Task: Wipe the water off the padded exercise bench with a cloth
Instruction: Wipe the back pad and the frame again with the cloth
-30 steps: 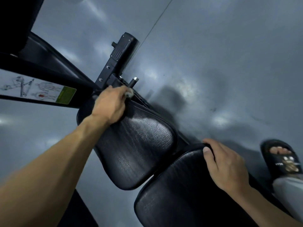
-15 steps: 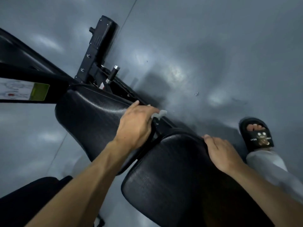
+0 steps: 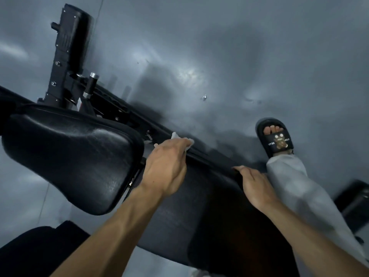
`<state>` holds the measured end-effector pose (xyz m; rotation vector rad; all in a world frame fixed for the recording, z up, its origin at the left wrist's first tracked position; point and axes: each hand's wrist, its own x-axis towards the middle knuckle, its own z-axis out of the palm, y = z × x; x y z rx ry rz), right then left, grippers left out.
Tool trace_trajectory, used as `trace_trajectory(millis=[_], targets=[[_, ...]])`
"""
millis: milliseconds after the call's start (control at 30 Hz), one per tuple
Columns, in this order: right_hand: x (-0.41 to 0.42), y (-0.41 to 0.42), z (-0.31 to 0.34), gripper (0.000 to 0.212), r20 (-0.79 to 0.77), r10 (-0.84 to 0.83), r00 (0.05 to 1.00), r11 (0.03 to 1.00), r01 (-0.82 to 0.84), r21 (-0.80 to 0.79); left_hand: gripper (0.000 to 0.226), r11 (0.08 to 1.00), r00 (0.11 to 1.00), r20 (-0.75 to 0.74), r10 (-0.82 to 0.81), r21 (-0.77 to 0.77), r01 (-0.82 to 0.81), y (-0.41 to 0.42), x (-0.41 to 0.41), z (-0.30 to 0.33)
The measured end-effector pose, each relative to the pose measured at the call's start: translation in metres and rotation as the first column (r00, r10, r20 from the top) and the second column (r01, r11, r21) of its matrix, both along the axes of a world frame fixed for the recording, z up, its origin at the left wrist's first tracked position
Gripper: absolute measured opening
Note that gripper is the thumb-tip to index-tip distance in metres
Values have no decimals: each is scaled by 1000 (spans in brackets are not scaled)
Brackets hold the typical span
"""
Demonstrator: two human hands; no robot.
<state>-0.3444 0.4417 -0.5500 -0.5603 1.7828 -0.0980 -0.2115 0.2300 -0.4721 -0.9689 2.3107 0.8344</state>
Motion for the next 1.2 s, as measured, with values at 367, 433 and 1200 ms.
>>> trace_trajectory(millis=[367,433,1200], targets=[[-22,53,-3,41,143,-488,861,866,457,201,38,988,976,164,-144,-22,150,-21,-9,-7],[-26,62,-10,43,141,-477,868,866,436,246,39,990,980,145,-134,-29,140,4,-15,-3],[-33,42,-16,35,179,-502,846,861,509,7,44,863,865,56,-499,123,490,168,-68,-27]])
